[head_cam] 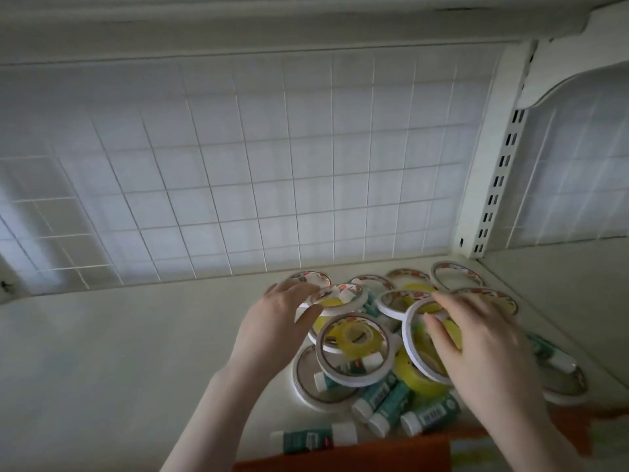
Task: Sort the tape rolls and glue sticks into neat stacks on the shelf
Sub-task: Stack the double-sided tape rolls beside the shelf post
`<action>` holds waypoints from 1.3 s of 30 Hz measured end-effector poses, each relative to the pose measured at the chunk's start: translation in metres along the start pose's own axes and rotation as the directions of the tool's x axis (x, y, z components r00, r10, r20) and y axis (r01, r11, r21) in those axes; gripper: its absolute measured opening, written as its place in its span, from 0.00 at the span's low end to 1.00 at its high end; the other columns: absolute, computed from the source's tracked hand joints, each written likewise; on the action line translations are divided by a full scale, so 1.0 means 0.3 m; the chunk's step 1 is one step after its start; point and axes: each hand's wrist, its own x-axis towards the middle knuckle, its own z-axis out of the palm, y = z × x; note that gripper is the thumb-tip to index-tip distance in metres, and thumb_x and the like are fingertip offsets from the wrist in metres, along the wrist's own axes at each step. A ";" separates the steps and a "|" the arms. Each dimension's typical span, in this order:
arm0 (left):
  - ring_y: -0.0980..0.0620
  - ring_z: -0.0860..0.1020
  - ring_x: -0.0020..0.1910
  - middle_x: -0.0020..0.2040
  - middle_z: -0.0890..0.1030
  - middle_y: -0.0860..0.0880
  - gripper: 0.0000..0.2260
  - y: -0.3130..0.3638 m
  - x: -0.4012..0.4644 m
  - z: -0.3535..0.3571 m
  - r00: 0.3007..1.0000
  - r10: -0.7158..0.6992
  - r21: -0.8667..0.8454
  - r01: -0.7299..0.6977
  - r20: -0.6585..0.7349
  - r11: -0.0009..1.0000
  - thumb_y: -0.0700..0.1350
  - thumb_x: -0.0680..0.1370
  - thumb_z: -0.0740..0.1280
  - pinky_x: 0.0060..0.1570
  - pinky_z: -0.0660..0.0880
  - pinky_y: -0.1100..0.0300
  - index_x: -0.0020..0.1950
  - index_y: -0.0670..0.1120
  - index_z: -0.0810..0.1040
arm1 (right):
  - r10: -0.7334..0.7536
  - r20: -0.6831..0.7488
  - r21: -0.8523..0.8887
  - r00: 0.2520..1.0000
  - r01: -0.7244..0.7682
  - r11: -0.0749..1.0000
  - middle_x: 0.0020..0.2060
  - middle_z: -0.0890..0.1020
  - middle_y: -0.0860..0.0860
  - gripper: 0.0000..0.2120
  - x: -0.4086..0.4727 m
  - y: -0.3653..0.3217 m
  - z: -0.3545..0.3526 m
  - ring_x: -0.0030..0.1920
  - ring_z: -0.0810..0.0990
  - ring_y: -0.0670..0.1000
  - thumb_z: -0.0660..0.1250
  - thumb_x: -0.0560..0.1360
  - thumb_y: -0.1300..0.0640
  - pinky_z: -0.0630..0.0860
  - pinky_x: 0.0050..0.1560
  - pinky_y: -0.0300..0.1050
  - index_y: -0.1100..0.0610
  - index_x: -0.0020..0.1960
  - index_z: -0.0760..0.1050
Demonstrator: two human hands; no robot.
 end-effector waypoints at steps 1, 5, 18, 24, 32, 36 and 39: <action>0.55 0.73 0.58 0.59 0.78 0.56 0.12 0.006 0.005 0.008 1.000 0.002 0.002 -0.002 0.020 1.000 0.49 0.77 0.66 0.49 0.67 0.65 0.60 0.53 0.78 | -0.004 0.001 0.005 1.000 0.004 1.000 0.41 0.82 0.56 0.14 -0.004 0.001 0.001 0.38 0.81 0.57 0.74 0.66 0.60 0.78 0.38 0.49 0.63 0.51 0.81; 0.56 0.73 0.58 0.59 0.77 0.58 0.12 0.018 0.026 0.031 0.995 0.038 0.027 -0.041 0.093 0.999 0.51 0.78 0.64 0.51 0.69 0.64 0.61 0.55 0.78 | -0.004 0.012 0.022 1.000 0.004 1.000 0.41 0.81 0.56 0.15 -0.026 0.003 -0.001 0.39 0.80 0.57 0.74 0.66 0.58 0.79 0.39 0.51 0.62 0.51 0.81; 0.49 0.78 0.44 0.44 0.82 0.52 0.12 0.027 0.040 0.059 0.962 0.236 0.038 -0.243 0.138 0.969 0.55 0.78 0.61 0.43 0.73 0.57 0.51 0.51 0.82 | 0.020 0.012 -0.023 1.000 -0.019 1.000 0.35 0.81 0.52 0.15 -0.058 -0.053 -0.008 0.34 0.79 0.55 0.74 0.63 0.47 0.77 0.34 0.46 0.58 0.39 0.81; 0.50 0.78 0.39 0.38 0.82 0.53 0.11 0.037 0.024 0.032 0.962 0.270 0.085 -0.271 0.029 0.959 0.53 0.74 0.63 0.37 0.70 0.60 0.43 0.51 0.82 | 0.024 0.032 -0.021 0.999 -0.024 0.999 0.30 0.79 0.51 0.12 -0.072 -0.095 -0.003 0.31 0.78 0.54 0.80 0.59 0.54 0.77 0.34 0.48 0.57 0.35 0.79; 0.49 0.78 0.34 0.36 0.81 0.54 0.07 0.014 0.005 -0.023 0.963 0.260 0.184 -0.243 -0.071 0.952 0.50 0.71 0.66 0.34 0.69 0.61 0.40 0.49 0.82 | 0.027 -0.048 -0.004 0.998 -0.027 1.000 0.25 0.77 0.50 0.08 -0.081 -0.118 -0.006 0.27 0.76 0.52 0.77 0.59 0.62 0.75 0.32 0.45 0.58 0.34 0.79; 0.49 0.78 0.33 0.35 0.81 0.55 0.06 -0.003 -0.012 -0.051 0.964 0.243 0.219 -0.215 -0.111 0.952 0.50 0.70 0.67 0.31 0.69 0.62 0.39 0.50 0.82 | -0.024 -0.136 -0.029 0.990 0.020 0.999 0.28 0.78 0.52 0.07 -0.065 -0.122 -0.026 0.29 0.77 0.55 0.76 0.61 0.64 0.76 0.33 0.48 0.60 0.37 0.80; 0.49 0.79 0.33 0.36 0.82 0.54 0.07 -0.018 -0.030 -0.070 0.968 0.215 0.223 -0.183 -0.131 0.958 0.51 0.70 0.66 0.31 0.70 0.61 0.41 0.51 0.83 | -0.087 -0.146 -0.047 0.986 0.081 0.996 0.32 0.80 0.54 0.09 -0.035 -0.118 -0.030 0.32 0.80 0.57 0.77 0.61 0.64 0.78 0.36 0.50 0.60 0.41 0.81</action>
